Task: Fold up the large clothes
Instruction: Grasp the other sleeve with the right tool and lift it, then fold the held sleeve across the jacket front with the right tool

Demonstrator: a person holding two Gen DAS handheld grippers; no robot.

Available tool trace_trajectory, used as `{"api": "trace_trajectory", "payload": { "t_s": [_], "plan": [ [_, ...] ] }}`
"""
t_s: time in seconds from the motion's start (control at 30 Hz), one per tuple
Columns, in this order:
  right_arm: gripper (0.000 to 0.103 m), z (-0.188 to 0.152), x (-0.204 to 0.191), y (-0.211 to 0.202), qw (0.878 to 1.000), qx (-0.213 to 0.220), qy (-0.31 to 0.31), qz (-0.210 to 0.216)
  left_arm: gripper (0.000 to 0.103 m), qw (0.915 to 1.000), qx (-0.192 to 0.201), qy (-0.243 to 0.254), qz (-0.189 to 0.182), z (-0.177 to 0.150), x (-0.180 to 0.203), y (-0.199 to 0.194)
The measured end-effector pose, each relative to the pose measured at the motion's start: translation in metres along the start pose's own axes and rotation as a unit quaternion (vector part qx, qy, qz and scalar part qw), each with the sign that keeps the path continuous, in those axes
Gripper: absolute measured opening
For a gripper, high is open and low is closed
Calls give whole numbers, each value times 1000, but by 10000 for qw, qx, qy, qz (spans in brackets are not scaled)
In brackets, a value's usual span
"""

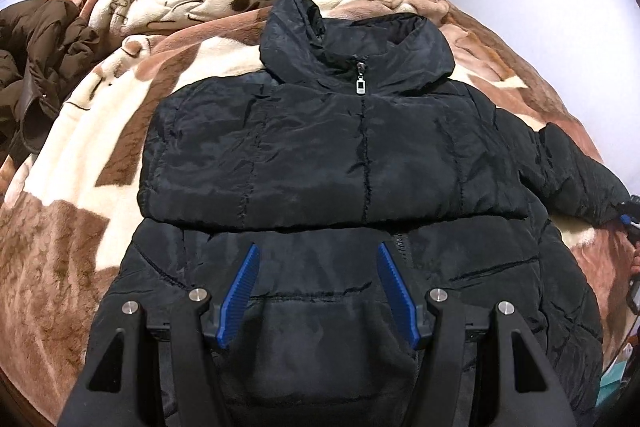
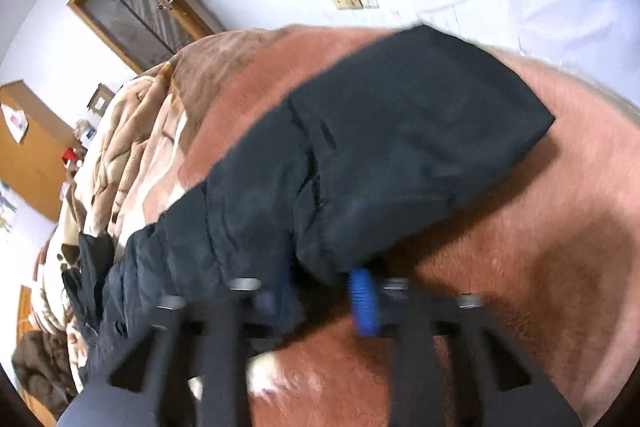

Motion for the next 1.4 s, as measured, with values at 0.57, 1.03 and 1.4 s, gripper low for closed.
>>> {"api": "trace_trajectory", "payload": {
  "t_s": [0.57, 1.03, 1.4],
  "plan": [
    [13, -72, -291, -92, 9431, -82, -2624, 2041, 63, 9976, 285, -616, -98, -8, -51, -34],
    [30, -267, -334, 68, 8872, -2261, -3613, 1769, 63, 9935, 187, -1114, 111, -24, -116, -25],
    [59, -237, -331, -2, 8712, -1874, -3643, 2704, 66, 9942, 484, -910, -309, 19, -79, -32]
  ]
}}
Point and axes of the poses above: each gripper's, at about its wrist camera, not at the fingertips, and y roughly the way its jaws point, x to its right, z to its top, the point moved 4 cm from there along y, roughly the way its jaws point, and after that the axes turned 5 degrees about z, right-handed, at the moved point
